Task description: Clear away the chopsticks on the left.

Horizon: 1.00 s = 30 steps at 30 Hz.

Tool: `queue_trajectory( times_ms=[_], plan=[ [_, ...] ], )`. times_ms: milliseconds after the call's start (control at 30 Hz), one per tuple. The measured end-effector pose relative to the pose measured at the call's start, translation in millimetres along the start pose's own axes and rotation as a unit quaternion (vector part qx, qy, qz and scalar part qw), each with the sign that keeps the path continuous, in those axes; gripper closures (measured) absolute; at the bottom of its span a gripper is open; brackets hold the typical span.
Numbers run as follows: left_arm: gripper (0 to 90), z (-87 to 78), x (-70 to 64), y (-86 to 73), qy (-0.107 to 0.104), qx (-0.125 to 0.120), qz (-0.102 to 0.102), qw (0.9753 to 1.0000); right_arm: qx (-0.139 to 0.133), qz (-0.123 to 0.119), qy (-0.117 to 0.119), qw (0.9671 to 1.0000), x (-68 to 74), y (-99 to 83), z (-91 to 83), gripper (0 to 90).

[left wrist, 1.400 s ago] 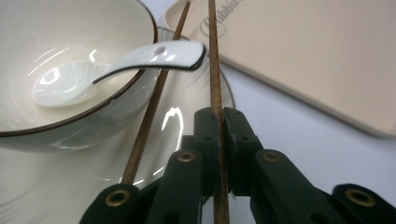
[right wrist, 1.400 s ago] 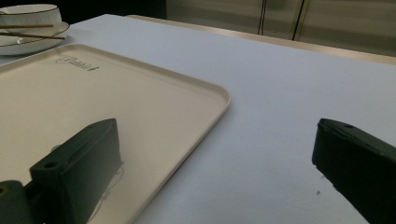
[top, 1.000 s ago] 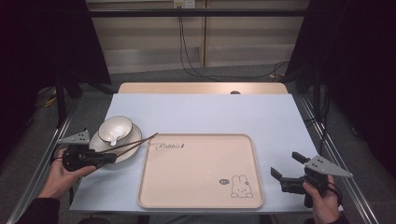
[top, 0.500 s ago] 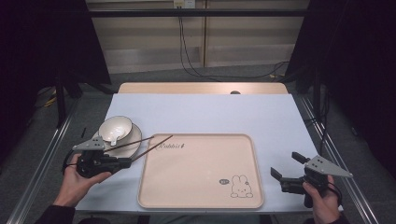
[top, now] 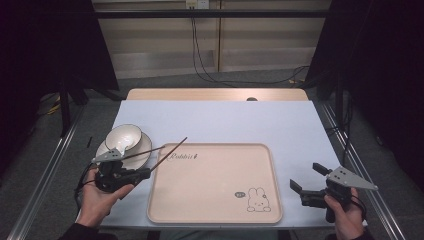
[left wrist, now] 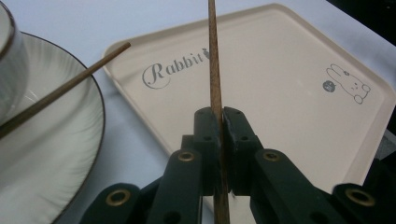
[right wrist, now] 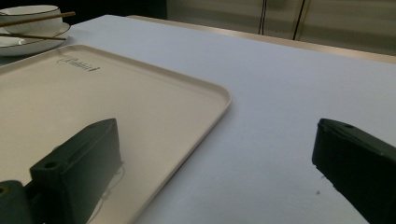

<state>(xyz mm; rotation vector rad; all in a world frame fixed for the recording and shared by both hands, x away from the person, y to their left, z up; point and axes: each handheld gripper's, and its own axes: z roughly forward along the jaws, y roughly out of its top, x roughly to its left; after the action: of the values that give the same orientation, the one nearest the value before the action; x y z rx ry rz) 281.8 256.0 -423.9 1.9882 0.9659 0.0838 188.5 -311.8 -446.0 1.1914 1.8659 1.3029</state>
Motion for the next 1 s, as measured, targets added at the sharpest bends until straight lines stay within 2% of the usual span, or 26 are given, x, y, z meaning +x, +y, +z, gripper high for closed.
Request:
queue_trajectory(
  times_ms=[67,100,133,167,267,300,333,367,400,467,500,567,667,733,1000],
  plan=[
    [84.9,4.2,-3.9,0.1,0.013,0.002,-0.010,0.9999,-0.001,-0.001,-0.002,1.0000,-0.1,0.1,0.4,0.8],
    [84.9,4.2,-3.9,0.1,0.013,0.002,-0.010,0.9999,0.000,0.000,-0.001,1.0000,0.3,0.0,0.3,0.8],
    [84.9,7.4,-7.8,0.8,0.020,0.002,-0.028,0.9994,0.000,0.001,-0.001,1.0000,0.2,0.0,0.3,0.8],
    [84.9,7.4,-7.8,0.8,0.020,0.002,-0.028,0.9994,0.000,0.001,-0.001,1.0000,0.2,0.0,0.3,0.8],
    [84.9,13.5,-17.1,4.9,0.034,0.006,-0.047,0.9983,0.001,0.000,0.000,1.0000,0.4,0.1,0.5,0.8],
    [84.9,13.5,-17.1,4.9,0.034,0.006,-0.047,0.9983,0.002,0.001,0.000,1.0000,0.6,0.2,0.7,0.8],
    [84.9,17.1,-20.7,7.1,0.049,0.003,-0.049,0.9976,0.002,-0.001,0.002,1.0000,0.4,0.2,0.7,0.8],
    [84.9,17.1,-20.7,7.1,0.049,0.003,-0.049,0.9976,0.002,-0.001,0.002,1.0000,0.4,0.2,0.7,0.8],
    [84.9,20.6,-22.1,8.1,0.060,0.004,-0.054,0.9967,0.002,-0.001,0.002,1.0000,0.5,0.1,0.7,0.8],
    [84.9,23.8,-23.9,6.6,0.076,0.007,-0.053,0.9957,0.001,0.000,0.001,1.0000,0.4,0.1,0.5,0.8],
    [84.9,23.8,-23.9,6.6,0.076,0.007,-0.053,0.9957,0.001,0.000,0.001,1.0000,0.4,0.1,0.5,0.8],
    [84.9,29.3,-30.6,-1.5,0.099,0.000,-0.066,0.9929,0.001,0.000,0.001,1.0000,0.4,0.0,0.5,0.8],
    [84.9,31.4,-34.6,-4.9,0.104,0.006,-0.073,0.9919,0.002,-0.001,0.003,1.0000,0.4,0.1,0.7,0.8],
    [84.9,34.0,-37.9,-8.6,0.111,0.012,-0.086,0.9900,0.001,-0.002,0.004,1.0000,1.0,0.3,0.5,0.8],
    [84.8,46.0,-40.2,-13.3,0.129,0.040,-0.102,0.9857,0.002,-0.002,0.004,1.0000,0.9,0.1,0.7,0.8]
  ],
)
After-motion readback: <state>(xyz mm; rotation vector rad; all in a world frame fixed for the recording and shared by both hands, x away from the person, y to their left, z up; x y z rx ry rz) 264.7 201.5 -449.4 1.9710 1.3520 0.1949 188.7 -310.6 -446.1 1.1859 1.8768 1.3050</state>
